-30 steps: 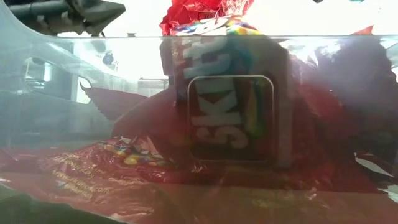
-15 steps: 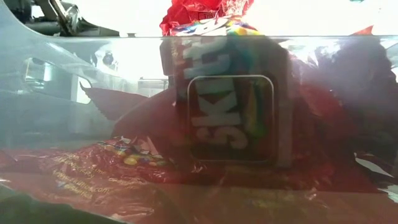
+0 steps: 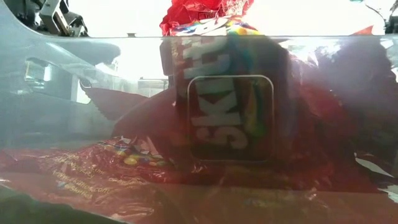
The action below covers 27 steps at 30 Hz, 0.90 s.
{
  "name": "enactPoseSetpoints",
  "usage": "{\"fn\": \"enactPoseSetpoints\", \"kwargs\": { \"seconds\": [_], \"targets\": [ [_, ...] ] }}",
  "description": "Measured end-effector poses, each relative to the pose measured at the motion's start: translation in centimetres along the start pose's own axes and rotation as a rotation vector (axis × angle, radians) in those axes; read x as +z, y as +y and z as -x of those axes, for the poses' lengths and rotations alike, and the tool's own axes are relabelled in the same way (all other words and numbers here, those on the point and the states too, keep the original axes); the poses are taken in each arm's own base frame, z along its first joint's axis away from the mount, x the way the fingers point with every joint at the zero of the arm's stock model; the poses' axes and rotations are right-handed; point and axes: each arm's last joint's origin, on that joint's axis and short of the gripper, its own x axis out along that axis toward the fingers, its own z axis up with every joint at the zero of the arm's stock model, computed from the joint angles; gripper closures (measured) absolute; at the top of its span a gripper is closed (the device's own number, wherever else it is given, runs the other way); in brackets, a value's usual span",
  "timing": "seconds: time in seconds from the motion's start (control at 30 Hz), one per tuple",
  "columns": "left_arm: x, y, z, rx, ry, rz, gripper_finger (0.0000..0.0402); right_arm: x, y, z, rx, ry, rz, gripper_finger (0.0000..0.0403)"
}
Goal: Sort candy
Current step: Return to Home Position
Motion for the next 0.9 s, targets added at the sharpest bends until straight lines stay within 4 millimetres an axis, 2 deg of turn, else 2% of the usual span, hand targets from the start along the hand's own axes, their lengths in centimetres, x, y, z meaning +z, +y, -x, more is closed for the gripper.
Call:
{"fn": "enactPoseSetpoints", "kwargs": {
  "seconds": [0.1, 0.23, 0.3, 0.4, 0.5, 0.63, 0.77, 0.9],
  "targets": [
    [-0.1, 0.0, 0.0, 0.005, 0.012, -0.002, 0.0401, -3.1, -0.2, -0.2, -0.043, -0.072, 0.000, 0.0403],
    [-0.1, 0.0, 0.0, 0.005, 0.012, -0.002, 0.0401, -5.6, -2.1, -0.6, -0.060, -0.098, -0.170, 0.0403],
    [-0.1, 0.0, 0.0, 0.005, 0.012, -0.002, 0.0401, -5.7, -2.9, -0.7, -0.041, -0.106, -0.222, 0.0403],
    [-0.1, 0.0, 0.0, 0.005, 0.012, -0.002, 0.0401, -4.5, -3.2, -0.7, 0.061, -0.153, -0.220, 0.0403],
    [-0.1, 0.0, 0.0, 0.005, 0.012, -0.002, 0.0401, -3.2, -3.3, -1.3, 0.154, -0.247, -0.128, 0.0403],
    [-0.1, 0.0, 0.0, 0.005, 0.012, -0.003, 0.0401, -2.8, -4.4, -2.8, 0.123, -0.317, 0.028, 0.0403],
    [-0.1, 0.0, 0.0, 0.005, 0.012, -0.003, 0.0401, -3.6, -6.2, -4.1, 0.090, -0.301, 0.074, 0.0403],
    [-0.1, 0.1, 0.0, 0.006, 0.013, -0.003, 0.0401, -5.4, -7.7, -4.5, 0.119, -0.310, 0.095, 0.0403]
  ]
}}
